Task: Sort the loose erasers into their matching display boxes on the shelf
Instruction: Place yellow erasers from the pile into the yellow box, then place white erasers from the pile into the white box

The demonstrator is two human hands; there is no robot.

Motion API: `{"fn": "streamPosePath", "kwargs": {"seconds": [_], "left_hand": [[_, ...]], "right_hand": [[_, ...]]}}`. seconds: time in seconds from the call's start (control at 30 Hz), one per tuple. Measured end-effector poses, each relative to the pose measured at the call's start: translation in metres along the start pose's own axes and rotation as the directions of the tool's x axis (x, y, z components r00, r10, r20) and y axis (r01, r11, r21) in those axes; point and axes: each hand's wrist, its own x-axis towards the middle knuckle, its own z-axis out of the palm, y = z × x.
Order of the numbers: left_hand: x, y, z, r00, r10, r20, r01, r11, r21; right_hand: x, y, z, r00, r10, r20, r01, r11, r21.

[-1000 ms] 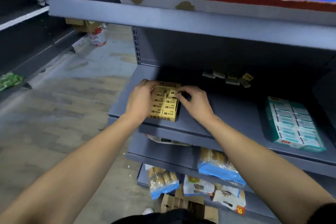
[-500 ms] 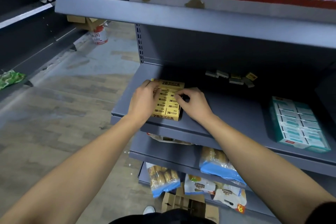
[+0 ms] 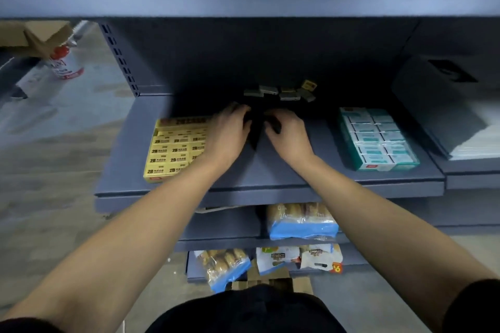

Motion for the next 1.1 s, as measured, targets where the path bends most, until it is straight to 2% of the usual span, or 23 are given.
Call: {"fn": "streamPosePath", "kwargs": {"seconds": [0.13, 0.27, 0.37, 0.5, 0.63, 0.87, 1.0, 1.1], "left_hand": [[0.017, 0.011, 0.018, 0.998, 0.034, 0.058, -0.034, 0.999, 0.005], [0.032, 0.012, 0.033, 0.996, 0.048, 0.070, -0.050, 0.998, 0.024], [0.039, 0.010, 0.040, 0.997, 0.056, 0.061, -0.058, 0.998, 0.027], [0.043, 0.008, 0.043, 0.997, 0.061, 0.053, -0.062, 0.998, 0.024], [0.046, 0.004, 0.041, 0.997, 0.063, 0.036, -0.064, 0.998, 0.025], [0.051, 0.005, 0.034, 0.998, 0.036, 0.056, -0.037, 0.999, 0.012], [0.048, 0.005, 0.033, 0.996, 0.010, 0.093, -0.012, 1.000, 0.016], [0.044, 0.003, 0.032, 0.992, 0.004, 0.128, -0.007, 1.000, 0.026]], "right_hand": [[0.011, 0.021, -0.005, 0.999, 0.031, -0.009, -0.032, 0.997, -0.071], [0.027, 0.039, -0.006, 1.000, -0.004, -0.026, 0.000, 0.984, -0.179], [0.043, 0.052, -0.002, 1.000, -0.011, 0.008, 0.013, 0.957, -0.289], [0.068, 0.071, 0.005, 0.996, 0.057, 0.061, -0.026, 0.905, -0.424], [0.082, 0.081, 0.011, 0.984, 0.130, 0.125, -0.062, 0.895, -0.441], [0.084, 0.077, 0.010, 0.973, 0.197, 0.122, -0.122, 0.883, -0.454], [0.071, 0.066, 0.004, 0.980, 0.146, 0.138, -0.063, 0.876, -0.478], [0.058, 0.053, -0.001, 0.971, 0.114, 0.210, -0.003, 0.884, -0.467]]}}
